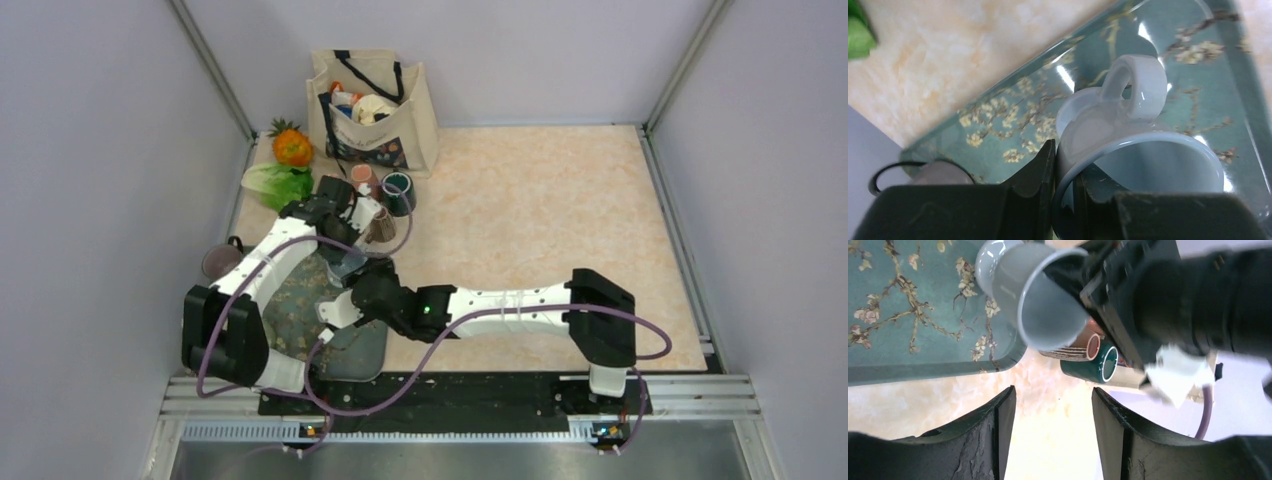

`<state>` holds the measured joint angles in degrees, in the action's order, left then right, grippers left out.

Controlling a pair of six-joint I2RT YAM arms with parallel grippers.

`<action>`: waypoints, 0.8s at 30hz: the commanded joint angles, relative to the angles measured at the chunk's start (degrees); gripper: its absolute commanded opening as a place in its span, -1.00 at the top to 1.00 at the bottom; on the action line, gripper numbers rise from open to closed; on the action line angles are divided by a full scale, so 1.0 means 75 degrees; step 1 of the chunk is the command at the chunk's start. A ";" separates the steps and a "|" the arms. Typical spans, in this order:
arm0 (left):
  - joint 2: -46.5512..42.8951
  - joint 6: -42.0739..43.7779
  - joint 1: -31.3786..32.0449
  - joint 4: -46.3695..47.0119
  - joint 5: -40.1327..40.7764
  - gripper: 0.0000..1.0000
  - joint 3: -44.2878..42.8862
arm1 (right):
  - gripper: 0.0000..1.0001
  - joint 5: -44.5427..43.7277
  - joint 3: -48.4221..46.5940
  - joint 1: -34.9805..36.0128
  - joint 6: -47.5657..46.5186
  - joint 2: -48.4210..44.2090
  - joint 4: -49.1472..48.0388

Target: Turn the mug right side up

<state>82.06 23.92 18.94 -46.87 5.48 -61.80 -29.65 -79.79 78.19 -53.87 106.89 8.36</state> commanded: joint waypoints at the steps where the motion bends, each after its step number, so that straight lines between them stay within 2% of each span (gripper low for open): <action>1: -0.0157 0.0018 -0.1173 0.0331 -0.0498 1.00 -0.0080 | -0.14 0.0496 0.0310 0.0249 0.0246 -0.0963 -0.0707; 7: -0.0718 0.0314 -0.3550 0.0793 -0.1211 1.00 0.0446 | -0.15 0.1111 0.0767 0.0250 0.0548 -0.1466 -0.0985; 13: -0.0666 0.0652 -0.5306 0.1384 -0.2060 1.00 0.0775 | -0.15 0.1194 0.0887 0.0180 0.0663 -0.1488 -0.1062; 19: -0.0358 0.1010 -0.6329 0.1736 -0.2971 1.00 0.0934 | -0.19 0.1373 0.0963 -0.0042 0.1055 -0.1577 -0.1269; 22: -0.0188 0.1105 -0.6575 0.1984 -0.3024 0.99 0.1129 | -0.24 0.1450 0.0950 -0.0291 0.1501 -0.1624 -0.1376; 24: -0.0198 0.1106 -0.6680 0.2162 -0.2960 0.67 0.1259 | -0.28 0.1522 0.0914 -0.0504 0.1895 -0.1657 -0.1406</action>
<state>80.55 30.63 -29.74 -35.68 -13.02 -53.56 -19.73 -72.73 77.47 -46.00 97.86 1.37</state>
